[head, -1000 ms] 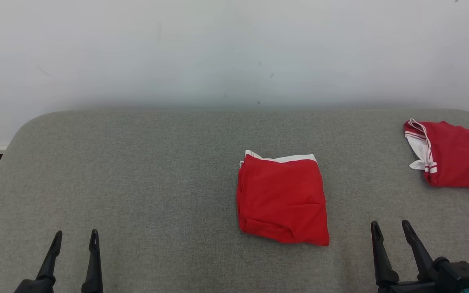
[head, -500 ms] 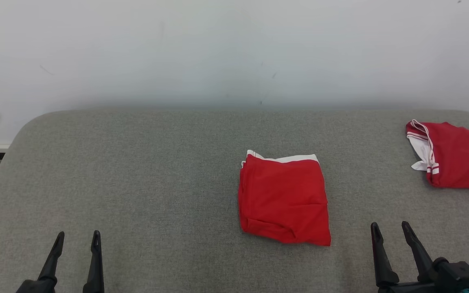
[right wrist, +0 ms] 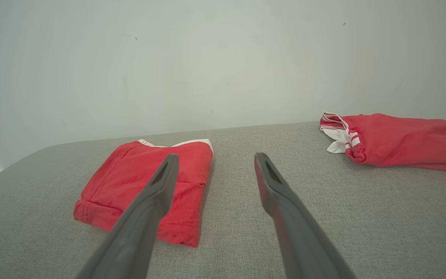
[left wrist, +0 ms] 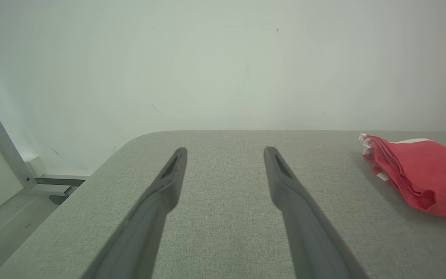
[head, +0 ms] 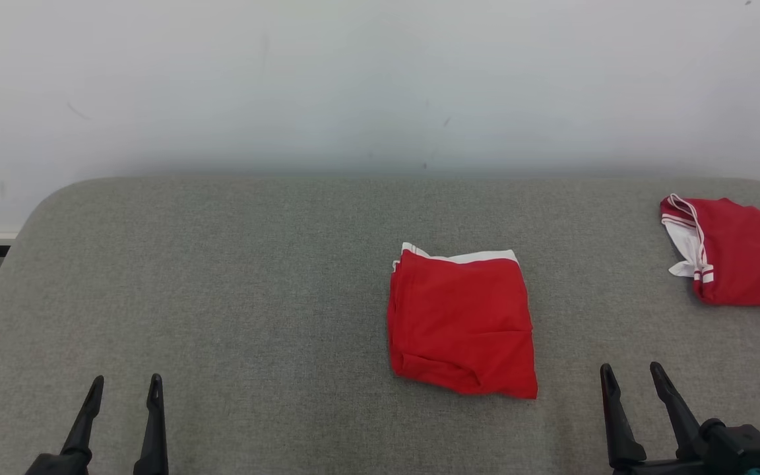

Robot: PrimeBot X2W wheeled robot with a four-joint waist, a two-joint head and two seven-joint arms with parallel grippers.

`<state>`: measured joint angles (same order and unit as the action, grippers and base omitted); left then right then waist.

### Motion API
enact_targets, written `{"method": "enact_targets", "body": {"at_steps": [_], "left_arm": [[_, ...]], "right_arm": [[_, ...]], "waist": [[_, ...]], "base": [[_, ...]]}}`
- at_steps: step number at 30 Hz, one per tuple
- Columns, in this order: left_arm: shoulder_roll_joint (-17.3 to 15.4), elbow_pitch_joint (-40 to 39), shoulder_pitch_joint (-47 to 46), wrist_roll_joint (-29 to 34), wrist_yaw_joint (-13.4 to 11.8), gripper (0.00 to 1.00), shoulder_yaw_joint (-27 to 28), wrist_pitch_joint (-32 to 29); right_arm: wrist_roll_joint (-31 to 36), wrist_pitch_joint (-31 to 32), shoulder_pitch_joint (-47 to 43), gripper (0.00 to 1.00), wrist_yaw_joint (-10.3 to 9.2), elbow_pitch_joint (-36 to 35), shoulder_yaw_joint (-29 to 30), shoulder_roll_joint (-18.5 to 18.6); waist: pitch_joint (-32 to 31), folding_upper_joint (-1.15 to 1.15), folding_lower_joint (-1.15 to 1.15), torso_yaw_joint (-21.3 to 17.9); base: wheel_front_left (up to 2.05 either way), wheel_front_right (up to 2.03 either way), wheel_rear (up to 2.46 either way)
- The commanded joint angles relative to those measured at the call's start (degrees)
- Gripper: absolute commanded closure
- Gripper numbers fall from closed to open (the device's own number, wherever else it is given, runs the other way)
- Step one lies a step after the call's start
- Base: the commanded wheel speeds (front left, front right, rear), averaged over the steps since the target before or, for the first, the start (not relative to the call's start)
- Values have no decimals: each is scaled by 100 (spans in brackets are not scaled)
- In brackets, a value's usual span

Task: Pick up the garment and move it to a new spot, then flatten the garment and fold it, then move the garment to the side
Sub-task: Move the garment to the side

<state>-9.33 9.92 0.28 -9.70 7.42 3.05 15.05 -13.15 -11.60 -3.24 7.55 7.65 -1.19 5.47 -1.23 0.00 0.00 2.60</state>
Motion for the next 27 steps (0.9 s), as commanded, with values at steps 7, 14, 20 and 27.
{"method": "enact_targets", "body": {"at_steps": [7, 14, 20, 27], "left_arm": [[16, 6, -3, -16, -1, 0, -31, 16], [12, -3, -126, -21, 0, 0, -97, 16], [-4, -28, -274, -64, 1, 0, -213, 16], [-46, -16, -462, -141, 1, 0, -336, 16]], "right_arm": [[-208, 247, 410, 0, -15, 223, -51, 197], [-266, 831, 1411, 0, -16, 590, -237, 424], [-223, 1199, 2338, 0, -16, 1111, -341, 549], [-197, 1434, 2984, 0, -16, 1941, -419, 517]], "waist": [[36, 0, 0, 13], [175, 0, 0, 72], [413, 0, 0, 218], [666, 0, 0, 372]], "base": [[0, 0, 0], [0, 0, 0], [0, 0, 0], [0, 0, 0]]}}
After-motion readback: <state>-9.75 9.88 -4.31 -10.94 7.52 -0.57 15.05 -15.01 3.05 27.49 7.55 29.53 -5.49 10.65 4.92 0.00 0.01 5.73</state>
